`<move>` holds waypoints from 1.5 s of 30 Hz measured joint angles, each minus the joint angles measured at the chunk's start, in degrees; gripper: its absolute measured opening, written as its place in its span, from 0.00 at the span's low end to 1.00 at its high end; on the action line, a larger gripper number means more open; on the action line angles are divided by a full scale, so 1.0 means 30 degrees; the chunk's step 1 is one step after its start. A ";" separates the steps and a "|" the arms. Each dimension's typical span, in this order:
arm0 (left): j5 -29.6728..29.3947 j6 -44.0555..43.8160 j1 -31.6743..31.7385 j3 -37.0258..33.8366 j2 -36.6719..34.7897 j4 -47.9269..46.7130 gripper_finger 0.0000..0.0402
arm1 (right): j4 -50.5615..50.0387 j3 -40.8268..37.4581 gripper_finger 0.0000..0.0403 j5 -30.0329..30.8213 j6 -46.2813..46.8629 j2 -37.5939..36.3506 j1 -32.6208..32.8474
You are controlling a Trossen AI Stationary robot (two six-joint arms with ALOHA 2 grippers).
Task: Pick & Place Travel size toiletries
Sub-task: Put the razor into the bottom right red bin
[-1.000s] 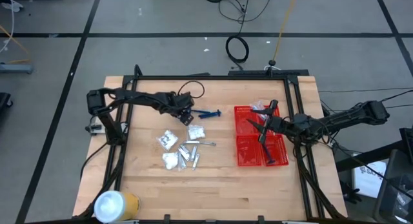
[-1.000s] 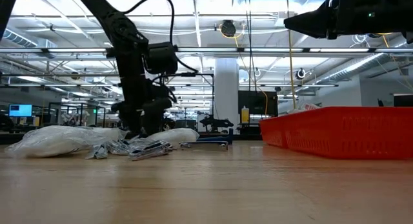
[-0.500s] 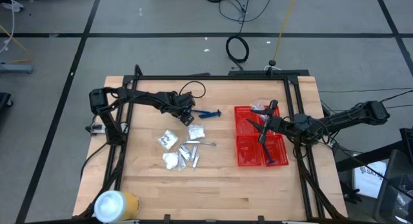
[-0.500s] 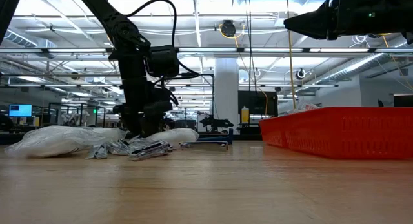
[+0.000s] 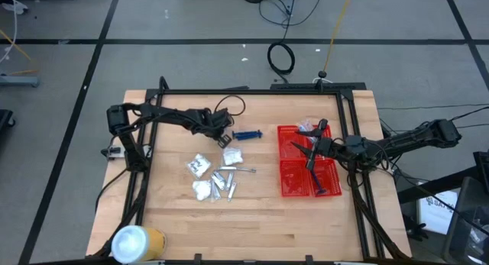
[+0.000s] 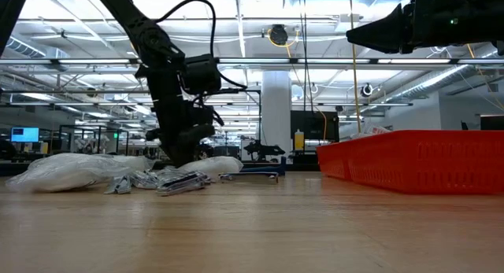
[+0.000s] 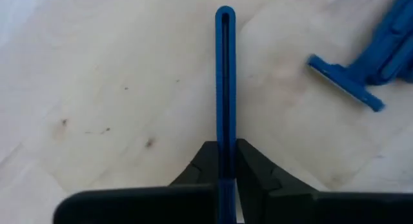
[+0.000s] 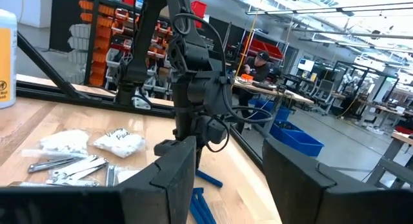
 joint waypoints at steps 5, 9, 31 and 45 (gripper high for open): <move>-0.1200 0.0032 -0.0007 -0.0022 -0.0422 -0.0708 0.06 | -0.0352 0.0000 0.41 0.0015 0.0500 -0.0007 0.0000; -0.1498 0.0630 0.0021 -0.0175 -0.1631 -0.1413 0.02 | -0.0764 0.0000 0.41 0.0027 0.0577 -0.0002 0.0000; 0.3728 1.0077 -0.2948 -0.0037 -0.4726 1.5733 0.02 | 0.1648 0.0000 0.41 -0.0148 0.2859 0.3052 -0.1865; 0.6767 1.0304 -0.4243 -0.0037 -0.1756 2.2430 0.04 | 0.8609 0.0007 0.46 -0.3692 0.4691 0.7344 -0.2843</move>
